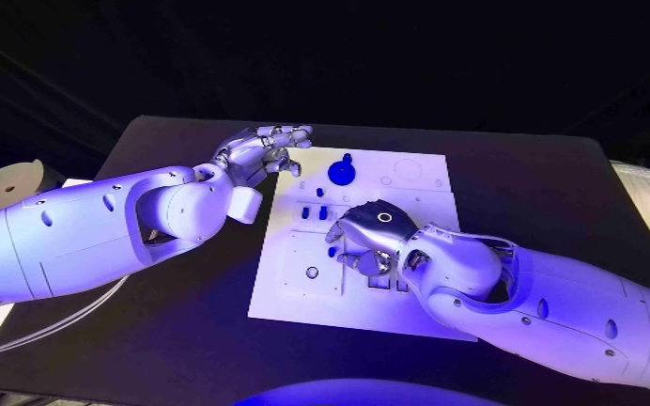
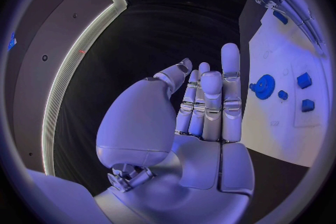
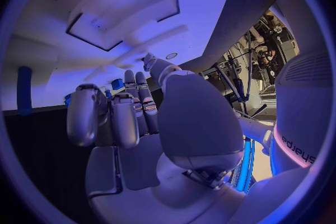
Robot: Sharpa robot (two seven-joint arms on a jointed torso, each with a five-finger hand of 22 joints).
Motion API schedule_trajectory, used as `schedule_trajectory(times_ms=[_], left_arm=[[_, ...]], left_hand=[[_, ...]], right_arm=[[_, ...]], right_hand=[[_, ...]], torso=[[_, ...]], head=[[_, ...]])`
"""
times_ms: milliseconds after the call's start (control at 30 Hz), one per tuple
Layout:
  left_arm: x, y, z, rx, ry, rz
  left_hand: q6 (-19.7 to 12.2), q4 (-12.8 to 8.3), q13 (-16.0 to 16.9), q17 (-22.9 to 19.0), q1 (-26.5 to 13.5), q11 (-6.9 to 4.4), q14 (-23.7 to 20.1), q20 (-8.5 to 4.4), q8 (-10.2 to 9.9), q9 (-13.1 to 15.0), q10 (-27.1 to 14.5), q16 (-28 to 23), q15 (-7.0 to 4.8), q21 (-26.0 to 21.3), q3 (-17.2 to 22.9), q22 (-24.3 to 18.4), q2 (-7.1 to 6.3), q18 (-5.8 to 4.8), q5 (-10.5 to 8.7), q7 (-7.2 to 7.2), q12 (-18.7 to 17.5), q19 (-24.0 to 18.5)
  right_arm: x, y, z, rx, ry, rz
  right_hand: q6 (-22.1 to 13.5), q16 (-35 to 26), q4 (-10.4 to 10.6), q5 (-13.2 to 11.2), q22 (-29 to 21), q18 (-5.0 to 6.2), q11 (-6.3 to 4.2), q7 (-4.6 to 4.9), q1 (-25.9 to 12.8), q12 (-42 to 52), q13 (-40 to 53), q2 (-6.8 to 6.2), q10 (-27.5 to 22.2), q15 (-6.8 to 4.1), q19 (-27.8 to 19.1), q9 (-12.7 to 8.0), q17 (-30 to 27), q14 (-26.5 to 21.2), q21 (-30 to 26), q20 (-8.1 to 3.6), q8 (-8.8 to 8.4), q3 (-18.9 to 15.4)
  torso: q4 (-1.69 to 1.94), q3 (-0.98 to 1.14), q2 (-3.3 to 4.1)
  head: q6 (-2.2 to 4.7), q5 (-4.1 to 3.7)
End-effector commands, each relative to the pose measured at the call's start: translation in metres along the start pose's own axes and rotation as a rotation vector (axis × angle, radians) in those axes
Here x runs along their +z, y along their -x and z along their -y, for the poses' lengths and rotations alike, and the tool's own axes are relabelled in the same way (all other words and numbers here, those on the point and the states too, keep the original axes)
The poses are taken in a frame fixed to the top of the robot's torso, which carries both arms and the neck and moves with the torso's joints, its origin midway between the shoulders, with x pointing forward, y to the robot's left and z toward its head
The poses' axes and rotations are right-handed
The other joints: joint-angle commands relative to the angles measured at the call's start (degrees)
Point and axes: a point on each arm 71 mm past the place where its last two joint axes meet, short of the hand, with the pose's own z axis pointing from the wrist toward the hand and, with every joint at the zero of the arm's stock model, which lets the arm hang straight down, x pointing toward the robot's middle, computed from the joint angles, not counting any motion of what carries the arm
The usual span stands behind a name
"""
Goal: Assemble the parts on the task board
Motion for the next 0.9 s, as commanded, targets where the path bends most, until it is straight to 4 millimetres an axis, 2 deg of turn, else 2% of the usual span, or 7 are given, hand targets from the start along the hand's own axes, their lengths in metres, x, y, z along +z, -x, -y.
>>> schedule_trajectory(times_ms=[33,167,333,533,633,900], left_arm=[[0.000,-0.001,0.000,-0.003,-0.003,-0.020],[0.000,0.000,0.001,-0.003,-0.003,-0.018],[-0.001,0.000,0.001,-0.003,-0.001,-0.018],[-0.001,0.000,0.001,-0.003,0.000,-0.022],[-0.001,0.000,0.001,-0.003,-0.001,-0.022],[-0.001,0.000,0.000,-0.004,0.003,-0.025]], left_hand=[[-0.4,0.1,-0.1,0.0,-0.5,0.09,-0.3,0.38,-0.2,0.0,-0.4,0.2,0.09,-0.3,-0.3,-0.1,-0.03,1.02,0.39,0.16,0.2,-0.1],[-0.4,0.1,-0.1,0.0,-0.5,0.09,-0.3,0.38,-0.2,0.0,-0.4,0.2,0.09,-0.3,-0.3,-0.1,-0.03,1.02,0.39,0.16,0.2,-0.1],[-0.4,0.0,-0.1,-0.1,-0.4,0.07,-0.3,0.39,-0.2,0.0,-0.4,0.2,0.08,-0.3,-0.3,-0.1,0.07,1.03,0.41,0.14,0.2,-0.1],[-0.4,0.0,-0.1,-0.1,-0.4,0.07,-0.3,0.39,-0.2,0.0,-0.4,0.2,0.08,-0.3,-0.3,-0.1,0.07,1.03,0.41,0.14,0.2,-0.1],[-0.4,0.0,-0.1,-0.1,-0.4,0.07,-0.3,0.39,-0.2,0.0,-0.4,0.2,0.08,-0.3,-0.3,-0.1,0.07,1.03,0.41,0.14,0.2,-0.1],[-0.4,0.0,-0.1,-0.2,-0.4,0.06,-0.4,0.40,-0.2,0.0,-0.4,0.2,0.07,-0.3,-0.3,-0.1,0.15,1.04,0.42,0.13,0.3,-0.1]], right_arm=[[-0.007,0.011,0.001,0.019,0.009,0.102],[-0.019,0.021,0.010,0.029,-0.015,0.127],[-0.035,0.037,0.034,0.018,-0.086,0.120],[-0.052,0.051,0.068,-0.029,-0.189,0.079],[-0.058,0.053,0.079,-0.050,-0.224,0.055],[-0.063,0.052,0.090,-0.071,-0.256,0.013]], right_hand=[[0.1,-0.6,0.0,0.0,-0.1,1.05,-0.07,0.17,0.4,0.6,0.1,-0.02,1.0,0.00,0.1,-0.1,2.5,3.2,-0.3,0.02,0.03,-0.4],[0.3,-0.7,0.1,0.0,0.0,1.01,-0.35,0.02,0.5,1.4,0.1,0.25,2.0,-0.27,0.3,-0.2,2.3,3.1,-0.2,-0.11,0.04,-0.3],[0.4,-0.8,0.3,0.0,-0.1,0.99,-0.56,-0.27,0.5,2.0,0.1,0.36,2.9,-0.48,0.5,-0.3,2.3,3.1,-0.2,-0.25,-0.01,-0.3],[-0.2,-0.9,0.7,0.0,-0.2,0.96,-0.50,-0.81,-0.3,1.8,-0.2,-0.84,2.5,-0.42,0.6,-0.5,2.1,3.1,-0.3,-0.24,-0.25,-1.3],[-1.1,-1.0,0.9,0.0,-0.3,0.94,-0.30,-1.30,-0.4,1.4,-0.3,-1.28,1.5,-0.26,0.7,-0.8,2.0,3.2,-0.5,-0.13,-0.30,-2.2],[-1.3,-1.0,1.1,0.0,-0.3,0.96,-0.22,-1.70,0.0,1.3,-0.3,-1.12,1.3,-0.12,0.7,-0.9,1.9,3.2,-0.6,-0.06,-0.14,-2.8]], torso=[[-0.03,-0.01,0.03],[-0.09,-0.04,-0.02],[-0.14,-0.04,-0.03],[-0.17,-0.08,-0.07],[-0.13,-0.03,-0.01],[-0.07,-0.02,0.00]], head=[[0.09,-0.13],[0.24,-0.40],[0.69,-0.88],[1.09,-1.41],[1.24,-1.54],[1.12,-1.54]])
